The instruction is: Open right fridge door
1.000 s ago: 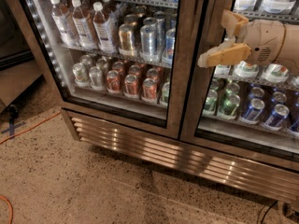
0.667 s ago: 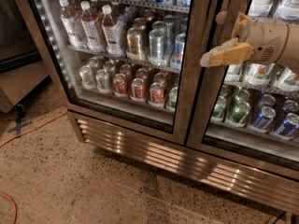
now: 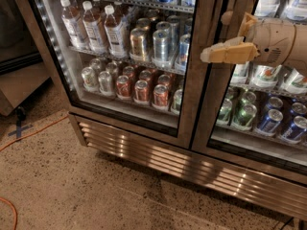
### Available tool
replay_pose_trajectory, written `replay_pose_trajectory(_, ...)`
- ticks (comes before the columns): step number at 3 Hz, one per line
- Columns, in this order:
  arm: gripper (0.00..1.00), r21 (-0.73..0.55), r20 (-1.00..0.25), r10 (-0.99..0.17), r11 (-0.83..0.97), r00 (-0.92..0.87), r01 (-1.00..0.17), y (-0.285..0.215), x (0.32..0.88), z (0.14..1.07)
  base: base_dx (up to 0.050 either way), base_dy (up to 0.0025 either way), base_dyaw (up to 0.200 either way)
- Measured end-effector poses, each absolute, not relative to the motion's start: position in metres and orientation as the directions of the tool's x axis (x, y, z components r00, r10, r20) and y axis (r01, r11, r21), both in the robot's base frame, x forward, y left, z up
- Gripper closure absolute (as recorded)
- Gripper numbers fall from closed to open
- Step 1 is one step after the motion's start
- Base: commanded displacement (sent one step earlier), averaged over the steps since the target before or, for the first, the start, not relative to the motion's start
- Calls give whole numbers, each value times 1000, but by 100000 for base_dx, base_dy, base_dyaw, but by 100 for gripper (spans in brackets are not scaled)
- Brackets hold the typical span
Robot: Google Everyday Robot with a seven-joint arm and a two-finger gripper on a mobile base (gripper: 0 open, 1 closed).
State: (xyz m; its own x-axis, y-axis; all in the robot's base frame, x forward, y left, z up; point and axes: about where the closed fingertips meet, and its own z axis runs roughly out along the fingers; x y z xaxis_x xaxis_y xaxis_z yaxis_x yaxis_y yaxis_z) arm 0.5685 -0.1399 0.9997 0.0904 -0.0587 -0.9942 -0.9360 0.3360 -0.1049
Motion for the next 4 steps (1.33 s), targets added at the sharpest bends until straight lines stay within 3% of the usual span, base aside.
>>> replay_pose_trajectory(3, 88, -105, -994, -59, 336, 90, -936, -140, 568, 1000, 0, 0, 0)
replay_pose_trajectory(4, 100, -105, -994, -59, 336, 90, -936, -140, 568, 1000, -4996, -10, 71)
